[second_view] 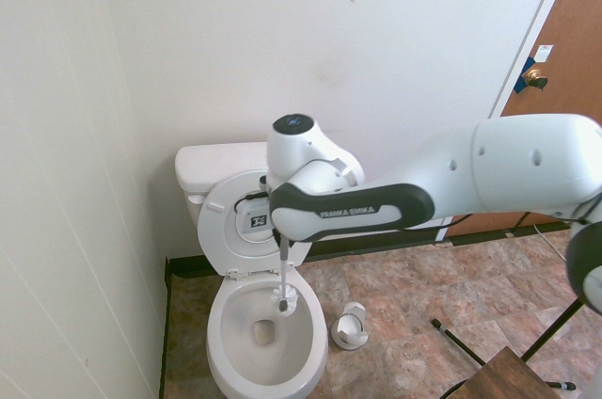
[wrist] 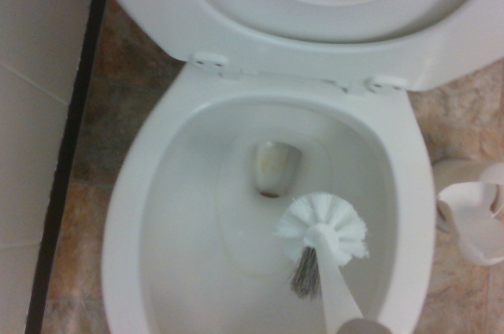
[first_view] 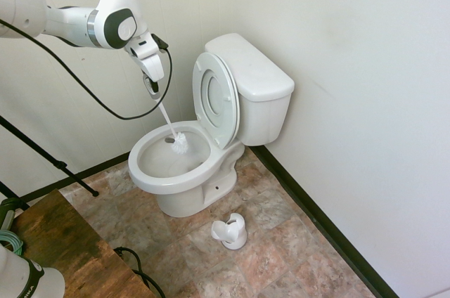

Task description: Clean the toilet

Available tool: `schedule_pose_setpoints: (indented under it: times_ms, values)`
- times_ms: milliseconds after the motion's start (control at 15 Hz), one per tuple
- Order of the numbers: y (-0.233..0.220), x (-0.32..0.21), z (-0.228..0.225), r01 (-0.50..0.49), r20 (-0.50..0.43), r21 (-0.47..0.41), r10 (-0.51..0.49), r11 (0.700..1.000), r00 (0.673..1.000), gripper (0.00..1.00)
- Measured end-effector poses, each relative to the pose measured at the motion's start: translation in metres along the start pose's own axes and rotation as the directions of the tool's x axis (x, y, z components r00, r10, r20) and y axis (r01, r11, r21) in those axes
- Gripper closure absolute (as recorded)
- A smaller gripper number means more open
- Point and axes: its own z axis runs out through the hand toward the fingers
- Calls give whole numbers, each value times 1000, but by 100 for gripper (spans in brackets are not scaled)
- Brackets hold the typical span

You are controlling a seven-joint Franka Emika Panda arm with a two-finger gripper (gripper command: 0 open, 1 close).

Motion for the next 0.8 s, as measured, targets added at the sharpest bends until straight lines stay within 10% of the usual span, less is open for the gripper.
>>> schedule_pose_setpoints:
  times_ms: [333, 800]
  values:
    - [71, 80, -41, -66, 6, -12, 66, 998, 998, 100]
    - [140, 175, 34, -102, 12, -62, 103, 993, 995, 100]
